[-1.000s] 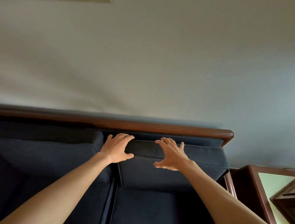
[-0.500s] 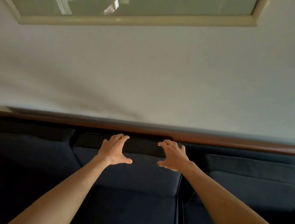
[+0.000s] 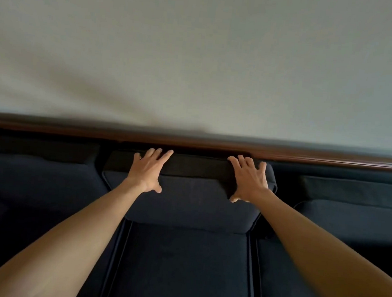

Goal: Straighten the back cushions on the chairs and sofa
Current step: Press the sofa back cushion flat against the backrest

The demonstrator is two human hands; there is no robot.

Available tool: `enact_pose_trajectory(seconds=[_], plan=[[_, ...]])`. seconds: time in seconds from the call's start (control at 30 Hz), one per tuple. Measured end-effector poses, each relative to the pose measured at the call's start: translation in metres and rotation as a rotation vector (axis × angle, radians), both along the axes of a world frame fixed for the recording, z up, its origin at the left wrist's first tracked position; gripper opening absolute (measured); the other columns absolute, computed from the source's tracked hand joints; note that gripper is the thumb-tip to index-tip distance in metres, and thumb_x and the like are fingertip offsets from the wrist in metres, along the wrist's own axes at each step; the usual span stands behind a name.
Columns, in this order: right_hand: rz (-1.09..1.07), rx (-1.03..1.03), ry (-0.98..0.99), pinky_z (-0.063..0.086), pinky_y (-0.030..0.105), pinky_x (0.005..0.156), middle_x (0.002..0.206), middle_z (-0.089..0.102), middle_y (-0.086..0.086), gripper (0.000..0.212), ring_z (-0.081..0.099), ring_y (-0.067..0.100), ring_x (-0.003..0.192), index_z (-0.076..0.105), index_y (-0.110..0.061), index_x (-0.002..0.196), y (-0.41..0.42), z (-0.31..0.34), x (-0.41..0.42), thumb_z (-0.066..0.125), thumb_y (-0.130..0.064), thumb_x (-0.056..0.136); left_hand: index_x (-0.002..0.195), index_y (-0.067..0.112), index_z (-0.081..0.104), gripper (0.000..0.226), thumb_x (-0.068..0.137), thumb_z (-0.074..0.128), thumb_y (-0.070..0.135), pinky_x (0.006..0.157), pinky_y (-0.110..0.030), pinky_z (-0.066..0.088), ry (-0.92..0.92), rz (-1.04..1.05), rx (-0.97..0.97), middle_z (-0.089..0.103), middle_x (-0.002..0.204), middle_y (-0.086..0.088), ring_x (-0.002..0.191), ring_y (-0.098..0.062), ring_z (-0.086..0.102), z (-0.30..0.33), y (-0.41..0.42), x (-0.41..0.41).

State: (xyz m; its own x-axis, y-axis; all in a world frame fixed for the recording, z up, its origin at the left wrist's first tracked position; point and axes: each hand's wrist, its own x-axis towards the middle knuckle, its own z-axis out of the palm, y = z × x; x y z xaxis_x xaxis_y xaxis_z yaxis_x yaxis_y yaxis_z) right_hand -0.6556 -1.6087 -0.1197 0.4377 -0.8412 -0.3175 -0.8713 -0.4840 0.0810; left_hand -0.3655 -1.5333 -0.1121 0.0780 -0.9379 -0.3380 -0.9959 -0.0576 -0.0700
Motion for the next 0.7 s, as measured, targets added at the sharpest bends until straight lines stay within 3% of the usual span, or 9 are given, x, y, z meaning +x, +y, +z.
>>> enact_pose_trajectory(seconds=[0.07,0.23,0.53,0.7], plan=[[0.032,-0.01,0.032,0.028,0.062,0.104,0.148,0.035,0.002,0.126,0.027,0.028,0.138,0.016,-0.021,0.151,-0.005,-0.002,-0.001,0.083,-0.064,0.053,0.154,0.029,0.007,0.125,0.061,0.088,0.045,0.107,-0.056,0.03,-0.033,-0.002,-0.021,0.031,0.154,-0.004,0.145,-0.028,0.021,-0.004,0.0,-0.002],[0.029,-0.009,0.032,0.032,0.059,0.1,0.138,0.046,0.0,0.114,0.036,0.027,0.131,0.029,-0.022,0.145,-0.004,-0.004,-0.016,0.083,-0.062,0.053,0.148,0.033,0.024,0.115,0.055,0.089,0.047,0.1,-0.056,0.033,-0.023,-0.026,-0.092,0.045,0.141,0.002,0.134,-0.025,0.034,-0.002,0.0,-0.014],[0.029,-0.013,0.078,0.034,0.058,0.099,0.141,0.042,0.001,0.12,0.032,0.028,0.132,0.024,-0.024,0.148,-0.001,0.0,-0.04,0.082,-0.065,0.051,0.149,0.035,0.023,0.115,0.056,0.088,0.047,0.099,-0.059,0.035,-0.015,-0.029,-0.083,0.045,0.142,0.003,0.135,-0.025,0.034,-0.002,0.002,-0.037],[0.001,0.001,0.071,0.029,0.062,0.104,0.151,0.03,0.006,0.132,0.025,0.031,0.14,0.005,-0.021,0.155,0.002,0.001,-0.04,0.082,-0.064,0.056,0.154,0.034,0.014,0.114,0.066,0.086,0.039,0.106,-0.06,0.031,0.058,0.002,-0.04,0.032,0.155,0.002,0.145,-0.026,0.022,0.003,0.004,-0.037]])
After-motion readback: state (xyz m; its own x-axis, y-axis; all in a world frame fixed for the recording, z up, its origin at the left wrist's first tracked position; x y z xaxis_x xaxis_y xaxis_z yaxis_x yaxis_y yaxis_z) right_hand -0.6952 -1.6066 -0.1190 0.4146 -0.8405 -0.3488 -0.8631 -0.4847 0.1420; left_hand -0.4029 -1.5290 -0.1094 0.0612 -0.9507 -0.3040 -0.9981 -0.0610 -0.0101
